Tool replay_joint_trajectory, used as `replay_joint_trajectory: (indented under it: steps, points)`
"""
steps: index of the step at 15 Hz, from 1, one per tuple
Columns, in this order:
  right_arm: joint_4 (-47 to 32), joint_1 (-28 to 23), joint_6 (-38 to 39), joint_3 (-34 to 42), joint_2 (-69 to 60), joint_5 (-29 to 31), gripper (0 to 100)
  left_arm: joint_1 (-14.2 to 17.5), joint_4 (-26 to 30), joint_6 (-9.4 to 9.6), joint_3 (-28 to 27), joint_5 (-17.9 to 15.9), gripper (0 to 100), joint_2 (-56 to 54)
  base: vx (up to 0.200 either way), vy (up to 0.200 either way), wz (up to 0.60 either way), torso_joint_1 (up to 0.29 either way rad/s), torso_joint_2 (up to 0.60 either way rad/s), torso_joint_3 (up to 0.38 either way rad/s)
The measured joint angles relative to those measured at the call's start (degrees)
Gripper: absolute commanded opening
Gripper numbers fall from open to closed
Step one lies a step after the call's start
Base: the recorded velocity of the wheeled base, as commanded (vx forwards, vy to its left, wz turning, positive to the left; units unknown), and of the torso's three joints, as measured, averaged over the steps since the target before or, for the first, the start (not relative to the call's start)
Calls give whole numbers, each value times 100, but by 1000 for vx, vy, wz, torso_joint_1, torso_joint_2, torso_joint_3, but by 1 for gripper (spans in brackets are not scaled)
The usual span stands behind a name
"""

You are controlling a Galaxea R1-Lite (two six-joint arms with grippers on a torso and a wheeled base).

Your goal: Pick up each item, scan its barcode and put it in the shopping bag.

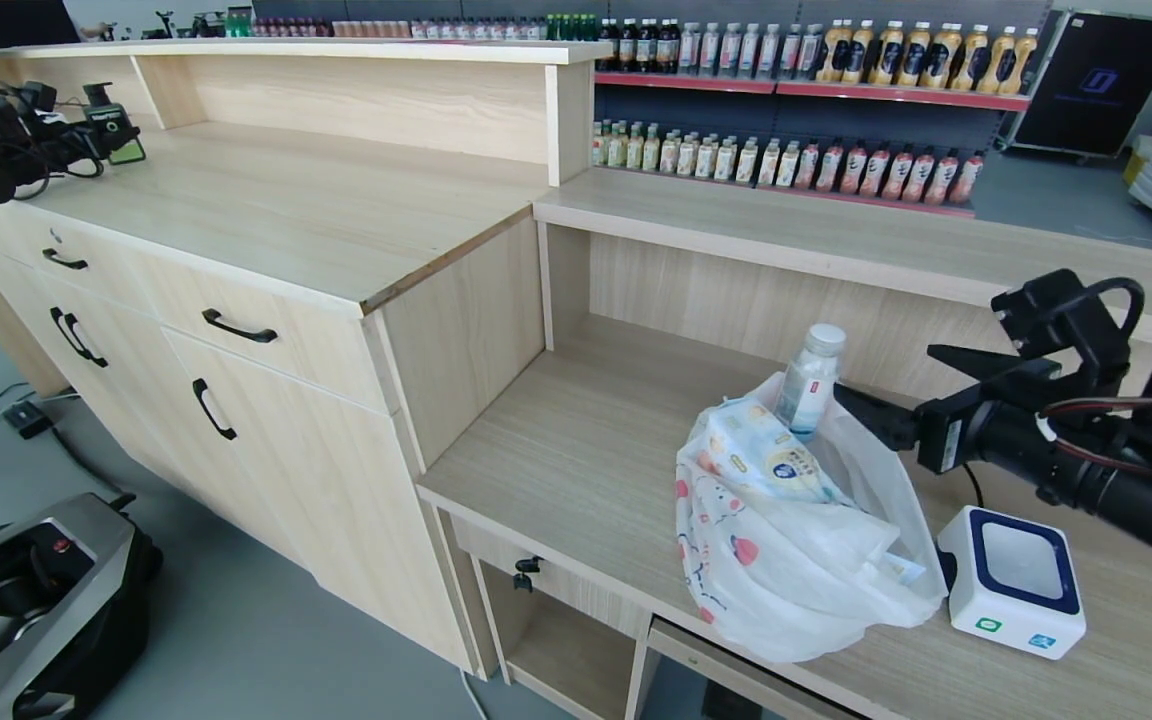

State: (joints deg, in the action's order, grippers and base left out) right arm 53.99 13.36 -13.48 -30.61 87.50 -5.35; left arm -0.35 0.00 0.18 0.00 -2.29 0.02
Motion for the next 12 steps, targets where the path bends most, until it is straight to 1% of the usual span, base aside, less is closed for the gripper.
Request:
replay_joint_trajectory:
  steps: [2,5,7,9,10,12]
  points:
    - [-232,-196,-113,33,-388,-12,100,2,2,0,0,0,100,0,0,0,-600,2,2,2]
    - [-906,-577,-4,13,-956,-41,100,5,0,0,0,0,100,0,0,0,-600,4,2,6]
    - [-1346,-852,334,10,-1275,-33,100,-2,0,-2,0,0,100,0,0,0,0,0,0,0]
    - [-2076,-1152,884,73,-1629,-26,100,5,-7,2,-2,-2,100,0,0,0,0,105,-266,-159]
    - [-2392,-1252,1031,158,-1810,-23,100,2,0,0,-2,2,100,0,0,0,0,46,-124,-80]
    - [-2748,-1378,1108,383,-2155,-22,100,-2,0,0,-2,2,100,0,0,0,0,13,-45,-18]
